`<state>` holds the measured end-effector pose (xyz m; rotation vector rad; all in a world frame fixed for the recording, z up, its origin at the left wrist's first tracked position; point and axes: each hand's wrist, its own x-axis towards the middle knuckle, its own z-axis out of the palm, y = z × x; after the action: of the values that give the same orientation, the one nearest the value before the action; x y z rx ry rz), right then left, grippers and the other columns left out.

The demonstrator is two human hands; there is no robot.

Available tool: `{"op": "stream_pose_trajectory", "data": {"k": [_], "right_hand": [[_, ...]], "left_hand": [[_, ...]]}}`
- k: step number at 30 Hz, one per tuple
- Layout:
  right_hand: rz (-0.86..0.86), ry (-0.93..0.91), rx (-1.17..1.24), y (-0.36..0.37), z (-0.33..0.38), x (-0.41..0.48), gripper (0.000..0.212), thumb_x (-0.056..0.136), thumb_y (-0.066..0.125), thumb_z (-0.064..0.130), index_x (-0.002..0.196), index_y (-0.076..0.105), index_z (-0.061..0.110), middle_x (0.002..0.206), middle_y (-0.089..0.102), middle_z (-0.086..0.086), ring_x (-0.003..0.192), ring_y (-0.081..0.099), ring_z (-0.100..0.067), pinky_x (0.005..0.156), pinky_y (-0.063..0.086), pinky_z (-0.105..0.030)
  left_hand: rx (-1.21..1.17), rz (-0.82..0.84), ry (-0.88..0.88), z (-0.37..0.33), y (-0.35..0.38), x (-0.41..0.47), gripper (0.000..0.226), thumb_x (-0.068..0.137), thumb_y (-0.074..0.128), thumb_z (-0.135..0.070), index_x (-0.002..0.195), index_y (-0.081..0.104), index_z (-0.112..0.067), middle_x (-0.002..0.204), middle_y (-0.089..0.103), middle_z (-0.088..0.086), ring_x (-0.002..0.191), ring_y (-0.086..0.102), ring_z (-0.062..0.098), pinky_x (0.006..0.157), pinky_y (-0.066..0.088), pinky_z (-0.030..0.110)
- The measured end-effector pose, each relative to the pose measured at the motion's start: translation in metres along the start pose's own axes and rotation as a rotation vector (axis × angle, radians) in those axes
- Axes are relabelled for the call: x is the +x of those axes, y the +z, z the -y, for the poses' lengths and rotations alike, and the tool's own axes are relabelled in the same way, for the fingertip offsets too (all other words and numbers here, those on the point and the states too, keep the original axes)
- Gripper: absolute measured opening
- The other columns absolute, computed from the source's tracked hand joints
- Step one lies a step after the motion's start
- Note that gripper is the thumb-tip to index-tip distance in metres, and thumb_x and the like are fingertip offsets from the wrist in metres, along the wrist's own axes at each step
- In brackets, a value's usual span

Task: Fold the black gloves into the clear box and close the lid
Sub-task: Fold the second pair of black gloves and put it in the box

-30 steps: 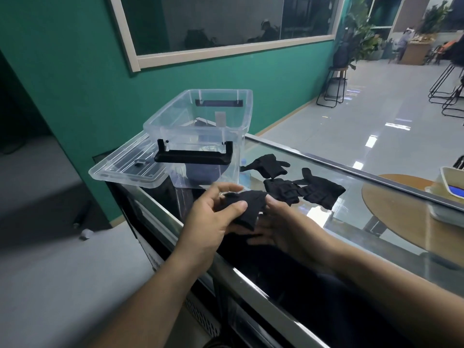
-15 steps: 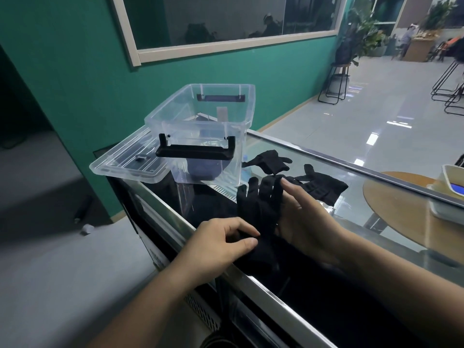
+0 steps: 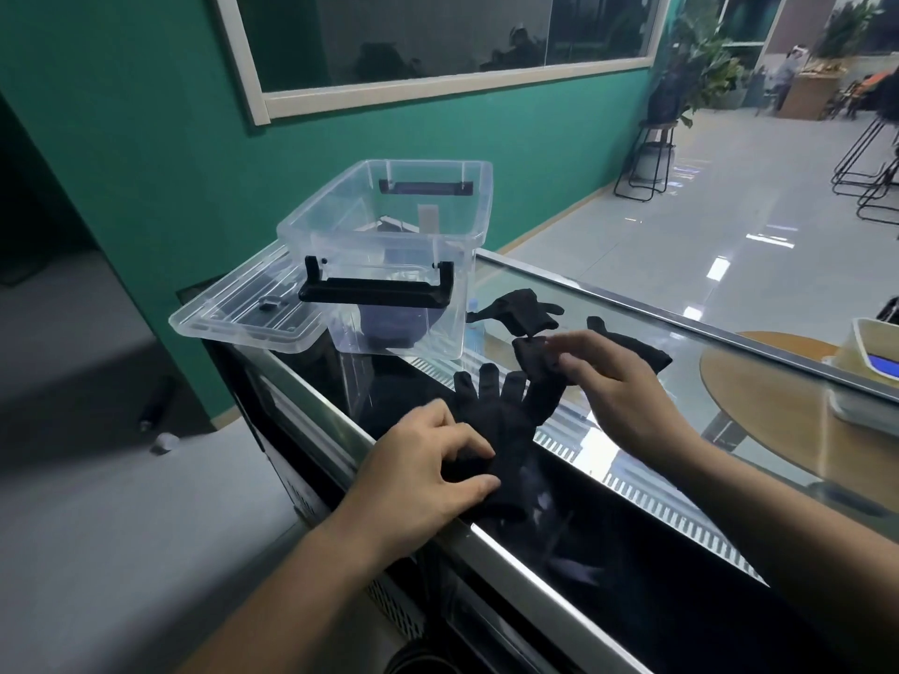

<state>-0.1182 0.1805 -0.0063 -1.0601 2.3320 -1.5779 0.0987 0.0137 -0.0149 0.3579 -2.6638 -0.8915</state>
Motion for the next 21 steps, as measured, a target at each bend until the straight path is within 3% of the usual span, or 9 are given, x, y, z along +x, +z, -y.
{"op": "stream_pose_trajectory", "data": {"k": [4,7,10,13,17,19,21], "right_hand": [[-0.055,-0.125,-0.428,-0.009,-0.024,0.009,0.026,0.105,0.062,0.010,0.124,0.074,0.022,0.111,0.070,0.008,0.107,0.068,-0.020,0.088,0.053,-0.035],[-0.064,-0.153,-0.541,-0.014,-0.034,0.012,0.027,0.099,0.069,0.011,0.124,0.073,0.020,0.114,0.068,0.004,0.110,0.063,-0.026,0.089,0.052,-0.040],[0.027,-0.297,-0.604,-0.012,-0.036,0.010,0.039,0.093,0.077,0.011,0.130,0.072,0.021,0.124,0.072,0.001,0.116,0.064,-0.027,0.096,0.056,-0.048],[0.065,-0.323,-0.676,-0.008,-0.039,0.008,0.041,0.090,0.083,0.018,0.130,0.075,0.022,0.130,0.074,0.001,0.121,0.066,-0.029,0.099,0.055,-0.052],[0.013,-0.306,-0.709,-0.007,-0.040,0.009,0.027,0.090,0.085,0.024,0.116,0.078,0.023,0.119,0.074,0.002,0.110,0.065,-0.029,0.090,0.048,-0.042],[-0.010,-0.318,-0.722,-0.006,-0.039,0.008,0.021,0.090,0.085,0.022,0.109,0.078,0.023,0.112,0.072,0.001,0.105,0.062,-0.029,0.087,0.040,-0.038],[-0.038,-0.314,-0.700,-0.005,-0.036,0.007,0.015,0.092,0.083,0.021,0.105,0.076,0.023,0.104,0.071,0.002,0.099,0.062,-0.027,0.085,0.044,-0.039]], "left_hand": [[0.095,0.028,0.131,0.003,0.001,0.007,0.048,0.089,0.079,-0.054,0.135,0.068,-0.046,0.140,0.048,-0.032,0.137,0.041,-0.009,0.112,0.029,0.013],[0.119,0.082,0.159,0.003,0.003,0.013,0.056,0.096,0.072,-0.055,0.150,0.057,-0.049,0.158,0.040,-0.036,0.142,0.022,-0.025,0.117,0.013,0.008],[0.163,0.097,0.161,0.008,0.009,0.016,0.051,0.101,0.063,-0.059,0.151,0.057,-0.047,0.159,0.046,-0.032,0.149,0.025,-0.018,0.121,0.011,0.016],[0.164,0.071,0.156,0.017,0.014,0.016,0.048,0.101,0.057,-0.065,0.144,0.063,-0.045,0.154,0.051,-0.032,0.148,0.030,-0.014,0.119,0.014,0.019],[0.129,0.032,0.150,0.021,0.018,0.016,0.047,0.099,0.059,-0.065,0.139,0.067,-0.043,0.149,0.054,-0.032,0.146,0.035,-0.012,0.117,0.013,0.011],[0.114,0.018,0.149,0.021,0.019,0.016,0.045,0.098,0.061,-0.064,0.137,0.069,-0.042,0.148,0.056,-0.032,0.145,0.037,-0.012,0.117,0.016,0.013],[0.094,0.007,0.146,0.020,0.019,0.015,0.044,0.097,0.062,-0.063,0.135,0.070,-0.042,0.146,0.057,-0.032,0.144,0.038,-0.012,0.117,0.019,0.016]]}}
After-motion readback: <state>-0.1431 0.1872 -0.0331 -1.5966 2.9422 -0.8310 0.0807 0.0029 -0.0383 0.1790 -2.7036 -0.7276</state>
